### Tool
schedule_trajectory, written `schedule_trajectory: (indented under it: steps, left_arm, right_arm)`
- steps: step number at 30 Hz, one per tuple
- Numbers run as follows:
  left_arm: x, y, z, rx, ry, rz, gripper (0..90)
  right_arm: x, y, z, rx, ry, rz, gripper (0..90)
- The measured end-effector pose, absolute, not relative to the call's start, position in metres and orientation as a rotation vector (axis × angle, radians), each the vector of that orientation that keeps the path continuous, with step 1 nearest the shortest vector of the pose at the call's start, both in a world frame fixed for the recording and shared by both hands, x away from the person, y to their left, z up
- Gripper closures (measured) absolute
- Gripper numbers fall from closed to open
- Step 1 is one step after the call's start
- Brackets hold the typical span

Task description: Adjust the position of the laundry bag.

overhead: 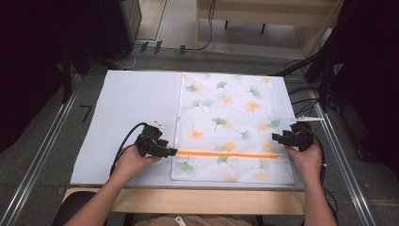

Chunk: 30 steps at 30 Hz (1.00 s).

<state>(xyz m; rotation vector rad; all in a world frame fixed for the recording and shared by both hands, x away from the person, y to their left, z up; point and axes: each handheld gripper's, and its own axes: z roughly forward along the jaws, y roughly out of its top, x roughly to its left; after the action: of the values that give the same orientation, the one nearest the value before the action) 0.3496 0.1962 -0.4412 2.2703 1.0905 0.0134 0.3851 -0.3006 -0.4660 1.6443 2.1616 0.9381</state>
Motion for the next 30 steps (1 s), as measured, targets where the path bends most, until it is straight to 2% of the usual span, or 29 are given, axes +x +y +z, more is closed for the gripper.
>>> schedule_trajectory:
  steps: [12, 17, 18, 19, 20, 21, 23, 24, 26, 27, 30]
  left_arm:
    - [0.352, 0.180, -0.449, 2.287, 1.096, 0.050, 43.3]
    - [0.351, 0.179, -0.449, 2.289, 1.097, 0.042, 50.4]
    - [0.351, 0.178, -0.449, 2.290, 1.092, 0.044, 54.2]
    - [0.351, 0.177, -0.449, 2.291, 1.092, 0.045, 54.2]
    - [0.351, 0.177, -0.449, 2.292, 1.090, 0.040, 59.3]
    - [0.352, 0.176, -0.450, 2.285, 1.093, 0.030, 59.3]
    - [0.353, 0.176, -0.451, 2.271, 1.099, 0.002, 65.0]
    - [0.354, 0.176, -0.452, 2.259, 1.109, 0.007, 71.4]
    - [0.356, 0.177, -0.453, 2.259, 1.107, -0.002, 77.4]
    - [0.356, 0.177, -0.453, 2.259, 1.107, -0.002, 81.9]
    - [0.357, 0.178, -0.453, 2.274, 1.070, -0.015, 84.3]
  right_arm:
    - [0.391, -0.298, -0.472, 1.652, 2.177, 0.915, 46.6]
    - [0.391, -0.296, -0.472, 1.651, 2.174, 0.905, 50.2]
    - [0.391, -0.295, -0.472, 1.646, 2.175, 0.908, 53.3]
    - [0.391, -0.295, -0.472, 1.646, 2.175, 0.908, 53.3]
    - [0.391, -0.294, -0.472, 1.646, 2.180, 0.914, 59.1]
    - [0.391, -0.294, -0.472, 1.646, 2.180, 0.914, 59.1]
    - [0.391, -0.292, -0.471, 1.653, 2.184, 0.923, 67.6]
    - [0.391, -0.291, -0.471, 1.657, 2.185, 0.918, 76.7]
    - [0.393, -0.291, -0.470, 1.680, 2.187, 0.918, 83.0]
    - [0.393, -0.291, -0.470, 1.680, 2.187, 0.918, 83.0]
    - [0.395, -0.290, -0.470, 1.694, 2.196, 0.912, 88.0]
